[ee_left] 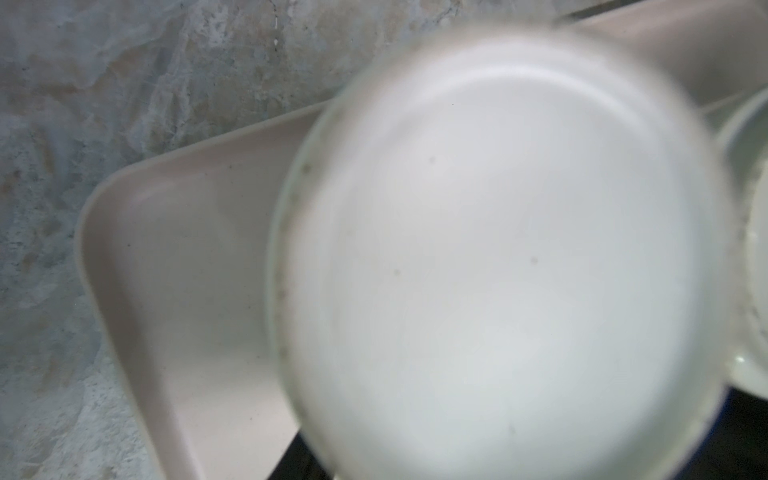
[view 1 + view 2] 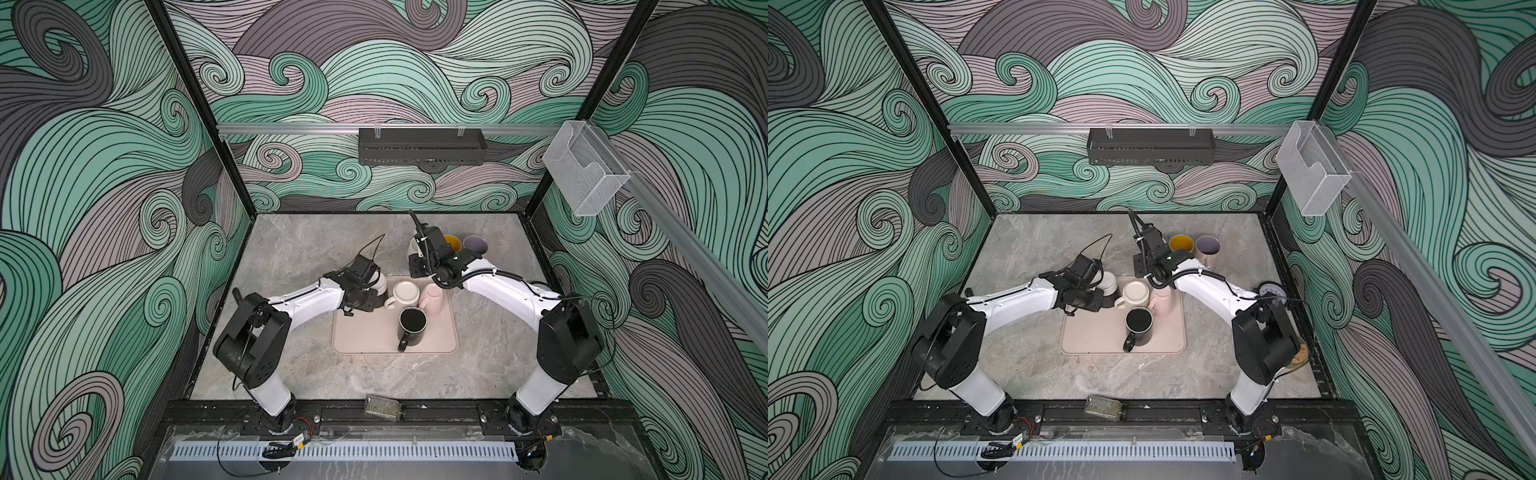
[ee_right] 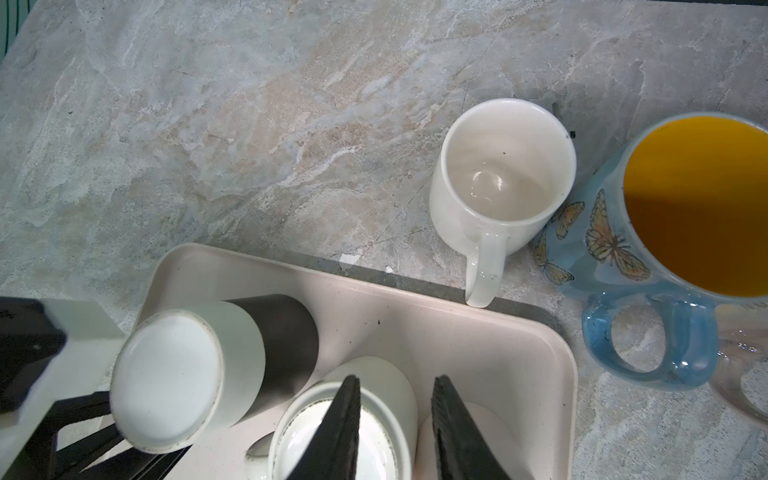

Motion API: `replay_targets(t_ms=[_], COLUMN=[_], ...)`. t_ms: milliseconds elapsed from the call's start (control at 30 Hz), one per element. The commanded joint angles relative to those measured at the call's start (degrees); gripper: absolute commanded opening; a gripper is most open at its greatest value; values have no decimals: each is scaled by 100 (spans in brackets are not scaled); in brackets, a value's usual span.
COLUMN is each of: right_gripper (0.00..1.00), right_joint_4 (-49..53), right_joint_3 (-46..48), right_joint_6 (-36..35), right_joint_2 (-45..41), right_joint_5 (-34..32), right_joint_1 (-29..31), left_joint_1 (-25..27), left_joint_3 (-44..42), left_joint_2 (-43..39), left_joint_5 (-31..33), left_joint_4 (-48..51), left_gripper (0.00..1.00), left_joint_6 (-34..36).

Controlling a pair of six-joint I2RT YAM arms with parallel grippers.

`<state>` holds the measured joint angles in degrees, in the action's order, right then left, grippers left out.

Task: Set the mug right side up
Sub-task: 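Close the left gripper on the black-and-white mug's white base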

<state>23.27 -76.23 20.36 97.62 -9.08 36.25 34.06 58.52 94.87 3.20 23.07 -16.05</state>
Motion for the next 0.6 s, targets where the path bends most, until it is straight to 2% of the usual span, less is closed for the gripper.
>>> replay_targets(t_ms=[0, 333, 533, 567], right_gripper=[31, 31, 30, 30], right_joint_4=[-51, -73, -89, -93], right_joint_3=[29, 51, 55, 64], right_joint_6=[21, 18, 44, 47], right_joint_2=[-160, -198, -256, -277], right_joint_5=[-87, -77, -59, -46], right_joint_1=[-30, -29, -30, -27], left_joint_1=[56, 56, 59, 54], left_joint_3=[212, 265, 265, 256], left_joint_2=[67, 141, 98, 81], left_joint_5=[175, 288, 441, 481], left_joint_4=[25, 93, 143, 152], left_gripper=[35, 22, 1, 0], left_joint_6=[40, 127, 128, 122])
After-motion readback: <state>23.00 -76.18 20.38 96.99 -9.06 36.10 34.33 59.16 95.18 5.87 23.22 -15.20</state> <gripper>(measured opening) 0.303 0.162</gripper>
